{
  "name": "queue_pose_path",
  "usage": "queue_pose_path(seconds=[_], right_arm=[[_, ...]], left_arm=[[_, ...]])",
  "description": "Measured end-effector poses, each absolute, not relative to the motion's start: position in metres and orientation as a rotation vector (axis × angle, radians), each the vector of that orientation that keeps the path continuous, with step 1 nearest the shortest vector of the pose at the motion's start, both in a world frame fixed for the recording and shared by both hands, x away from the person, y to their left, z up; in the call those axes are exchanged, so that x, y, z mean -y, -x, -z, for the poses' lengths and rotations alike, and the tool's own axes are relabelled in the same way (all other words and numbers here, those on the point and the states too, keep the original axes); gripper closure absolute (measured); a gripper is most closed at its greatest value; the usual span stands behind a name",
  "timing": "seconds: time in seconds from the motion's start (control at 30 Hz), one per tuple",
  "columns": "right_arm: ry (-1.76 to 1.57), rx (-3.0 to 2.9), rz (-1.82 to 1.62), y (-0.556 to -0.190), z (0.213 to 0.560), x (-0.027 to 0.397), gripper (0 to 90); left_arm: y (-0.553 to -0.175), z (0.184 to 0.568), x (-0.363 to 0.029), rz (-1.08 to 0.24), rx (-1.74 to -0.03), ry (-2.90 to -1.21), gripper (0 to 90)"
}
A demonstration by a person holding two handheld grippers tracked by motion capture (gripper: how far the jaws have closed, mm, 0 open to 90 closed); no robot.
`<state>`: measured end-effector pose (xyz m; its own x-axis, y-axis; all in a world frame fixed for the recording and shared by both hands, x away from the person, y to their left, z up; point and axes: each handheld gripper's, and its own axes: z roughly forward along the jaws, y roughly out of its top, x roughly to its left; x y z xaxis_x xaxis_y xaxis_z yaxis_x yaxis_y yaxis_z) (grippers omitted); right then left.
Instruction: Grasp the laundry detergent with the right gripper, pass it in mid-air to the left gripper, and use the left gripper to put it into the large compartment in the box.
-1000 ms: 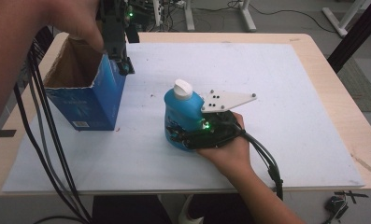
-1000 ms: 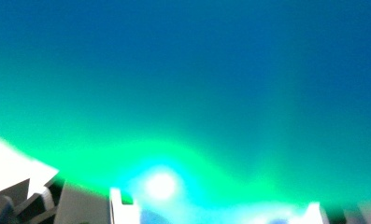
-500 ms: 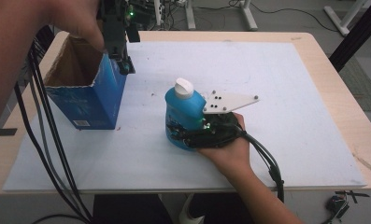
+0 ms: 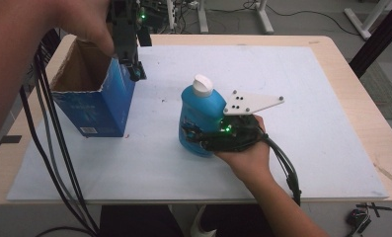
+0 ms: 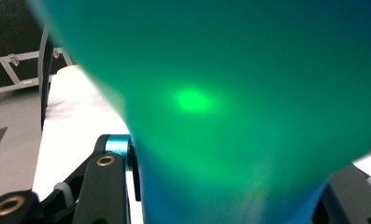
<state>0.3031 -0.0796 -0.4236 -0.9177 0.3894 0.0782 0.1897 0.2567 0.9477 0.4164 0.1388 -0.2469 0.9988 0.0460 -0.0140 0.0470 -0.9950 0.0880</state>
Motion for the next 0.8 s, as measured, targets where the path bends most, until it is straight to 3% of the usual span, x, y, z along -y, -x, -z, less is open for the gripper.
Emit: queue_pose_path(seconds=[0.8], right_arm=[[-0.287, -2.565, -1.669, -0.326, 0.380, 0.094, 46.4]], left_arm=[[-0.383, 0.225, -0.113, 0.074, -0.025, -3.021, 1.7]])
